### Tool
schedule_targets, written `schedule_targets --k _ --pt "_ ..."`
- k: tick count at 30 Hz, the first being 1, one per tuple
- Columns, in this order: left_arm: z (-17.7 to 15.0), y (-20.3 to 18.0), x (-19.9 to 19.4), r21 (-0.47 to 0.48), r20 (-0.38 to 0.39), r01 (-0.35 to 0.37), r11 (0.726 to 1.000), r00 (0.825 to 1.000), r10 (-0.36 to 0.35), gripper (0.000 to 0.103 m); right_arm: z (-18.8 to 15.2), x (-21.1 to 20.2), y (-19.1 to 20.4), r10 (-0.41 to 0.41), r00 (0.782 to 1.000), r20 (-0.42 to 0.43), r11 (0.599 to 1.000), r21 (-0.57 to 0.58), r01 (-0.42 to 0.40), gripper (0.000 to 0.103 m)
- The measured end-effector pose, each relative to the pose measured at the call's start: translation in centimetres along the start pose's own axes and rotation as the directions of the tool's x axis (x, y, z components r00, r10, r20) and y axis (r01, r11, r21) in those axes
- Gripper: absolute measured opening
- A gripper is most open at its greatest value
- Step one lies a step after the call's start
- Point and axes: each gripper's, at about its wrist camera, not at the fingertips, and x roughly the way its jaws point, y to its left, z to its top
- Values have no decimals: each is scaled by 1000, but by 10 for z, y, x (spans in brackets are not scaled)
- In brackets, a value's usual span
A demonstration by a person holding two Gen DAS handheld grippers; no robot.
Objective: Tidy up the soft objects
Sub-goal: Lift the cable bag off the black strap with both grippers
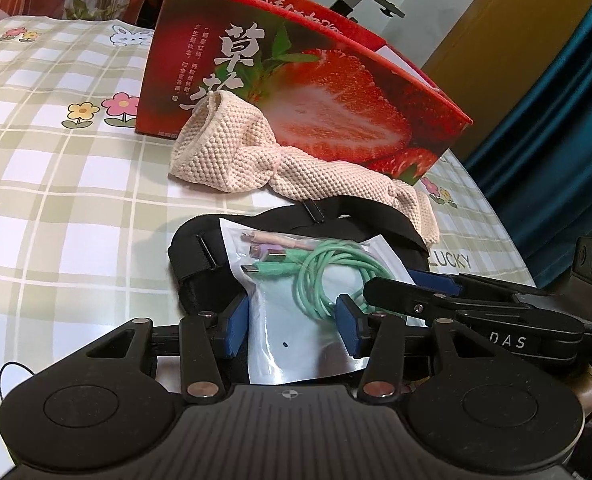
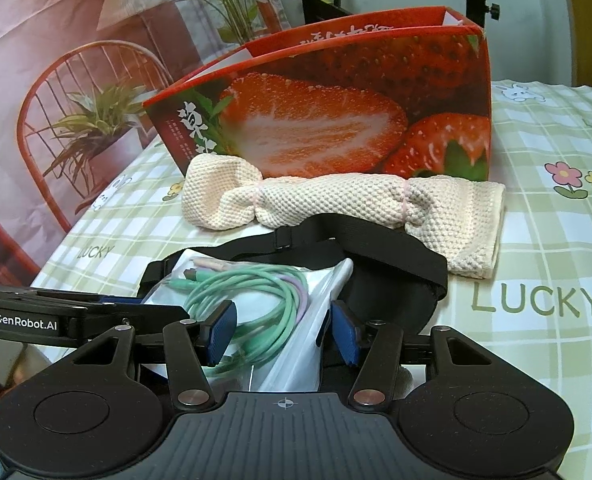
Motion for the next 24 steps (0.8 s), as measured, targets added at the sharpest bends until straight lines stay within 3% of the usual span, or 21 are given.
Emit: schedule_targets --k 11,19,24 --pt "-1 -2 0 10 2 -7 1000 1000 7 50 0 0 2 3 1000 -3 1000 -7 -3 50" --pt "-1 -10 -4 42 11 -15 999 1000 15 44 -1 -3 7 9 1000 -10 1000 -29 -10 47" --pt "-2 -7 -3 32 8 -5 999 1000 5 44 -3 -1 1 32 999 -6 999 12 -32 49"
